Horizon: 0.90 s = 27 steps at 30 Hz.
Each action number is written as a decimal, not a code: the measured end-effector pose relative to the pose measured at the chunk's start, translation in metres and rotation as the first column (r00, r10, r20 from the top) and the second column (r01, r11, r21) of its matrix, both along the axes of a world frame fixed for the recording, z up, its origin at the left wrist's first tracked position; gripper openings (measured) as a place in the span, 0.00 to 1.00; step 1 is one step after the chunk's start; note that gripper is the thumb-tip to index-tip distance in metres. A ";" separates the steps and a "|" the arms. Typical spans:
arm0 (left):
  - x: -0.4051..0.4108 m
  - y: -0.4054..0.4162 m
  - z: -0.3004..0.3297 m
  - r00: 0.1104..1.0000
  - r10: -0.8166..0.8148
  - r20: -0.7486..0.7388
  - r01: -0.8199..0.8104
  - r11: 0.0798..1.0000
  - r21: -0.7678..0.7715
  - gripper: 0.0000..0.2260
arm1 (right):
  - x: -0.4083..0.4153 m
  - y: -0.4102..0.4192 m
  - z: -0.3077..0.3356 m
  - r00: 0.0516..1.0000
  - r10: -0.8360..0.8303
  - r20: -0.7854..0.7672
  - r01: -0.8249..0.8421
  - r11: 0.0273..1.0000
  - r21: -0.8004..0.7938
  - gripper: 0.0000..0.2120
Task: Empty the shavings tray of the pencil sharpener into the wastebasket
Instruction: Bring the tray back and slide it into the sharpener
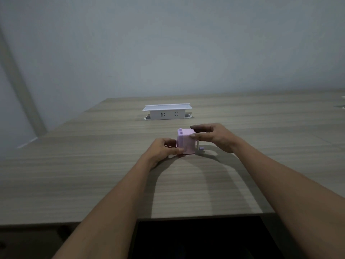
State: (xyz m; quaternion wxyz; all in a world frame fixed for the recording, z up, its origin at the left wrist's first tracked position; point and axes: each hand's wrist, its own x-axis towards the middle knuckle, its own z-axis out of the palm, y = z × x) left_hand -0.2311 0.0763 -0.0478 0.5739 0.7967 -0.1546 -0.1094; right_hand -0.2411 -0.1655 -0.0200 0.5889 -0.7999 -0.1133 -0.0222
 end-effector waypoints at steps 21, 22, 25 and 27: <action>0.015 -0.024 0.003 0.985 0.030 0.167 -0.016 0.996 -0.084 0.27 | -0.001 0.005 -0.024 1.000 0.002 0.001 -0.002 0.979 0.204 0.23; 0.021 -0.025 0.005 0.986 0.031 0.164 -0.017 0.996 -0.085 0.27 | 0.005 0.003 -0.020 1.000 -0.002 0.005 0.001 0.982 0.186 0.22; 0.043 -0.028 0.019 0.984 0.009 0.178 0.010 0.994 -0.107 0.26 | 0.030 -0.003 -0.007 0.999 -0.011 0.045 0.006 0.993 0.115 0.23; 0.060 -0.030 0.030 0.983 0.015 0.182 0.009 0.992 -0.128 0.25 | 0.048 -0.005 0.003 0.998 -0.005 0.062 -0.001 0.995 0.099 0.24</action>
